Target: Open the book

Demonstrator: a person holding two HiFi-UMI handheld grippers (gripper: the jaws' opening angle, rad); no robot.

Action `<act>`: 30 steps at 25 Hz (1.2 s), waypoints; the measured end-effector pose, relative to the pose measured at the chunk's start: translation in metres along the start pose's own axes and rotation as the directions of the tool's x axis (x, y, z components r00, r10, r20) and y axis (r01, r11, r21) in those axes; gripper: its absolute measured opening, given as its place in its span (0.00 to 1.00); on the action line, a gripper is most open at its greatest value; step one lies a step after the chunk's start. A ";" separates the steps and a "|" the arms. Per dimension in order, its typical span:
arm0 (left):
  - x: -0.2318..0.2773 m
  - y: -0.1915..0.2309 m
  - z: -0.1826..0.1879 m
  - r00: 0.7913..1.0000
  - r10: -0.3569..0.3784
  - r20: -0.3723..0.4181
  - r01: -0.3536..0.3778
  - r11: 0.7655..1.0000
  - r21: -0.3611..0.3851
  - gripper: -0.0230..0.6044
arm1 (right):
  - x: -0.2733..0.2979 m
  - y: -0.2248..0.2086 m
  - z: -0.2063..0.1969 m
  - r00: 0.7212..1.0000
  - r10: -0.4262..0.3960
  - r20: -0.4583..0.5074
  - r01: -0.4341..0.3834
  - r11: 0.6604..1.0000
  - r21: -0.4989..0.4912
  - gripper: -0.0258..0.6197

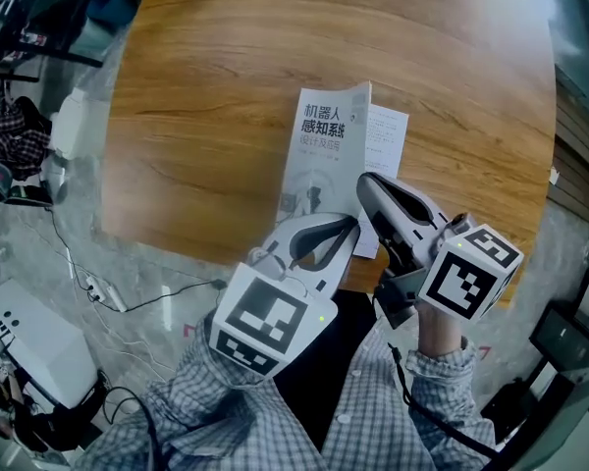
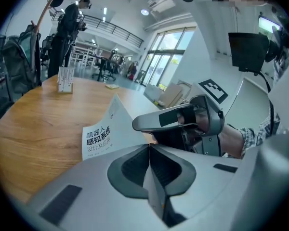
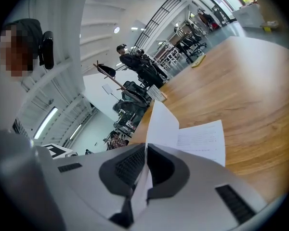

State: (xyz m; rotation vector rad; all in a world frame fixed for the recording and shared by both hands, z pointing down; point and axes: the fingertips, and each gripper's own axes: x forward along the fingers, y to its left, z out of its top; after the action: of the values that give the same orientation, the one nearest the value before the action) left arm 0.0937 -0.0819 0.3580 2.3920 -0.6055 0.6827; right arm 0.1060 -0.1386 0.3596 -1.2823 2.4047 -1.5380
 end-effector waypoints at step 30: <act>-0.129 0.150 -0.017 0.996 -0.031 0.084 0.053 0.963 -0.265 0.06 | 0.151 0.102 -0.023 0.996 0.082 0.025 -0.082 0.997 -0.001 0.07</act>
State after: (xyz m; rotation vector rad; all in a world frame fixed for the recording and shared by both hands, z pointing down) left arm -0.0938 -0.1477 0.3537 2.1804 -0.6348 0.4572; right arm -0.0677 -0.1991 0.3529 -1.1790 2.4100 -1.4914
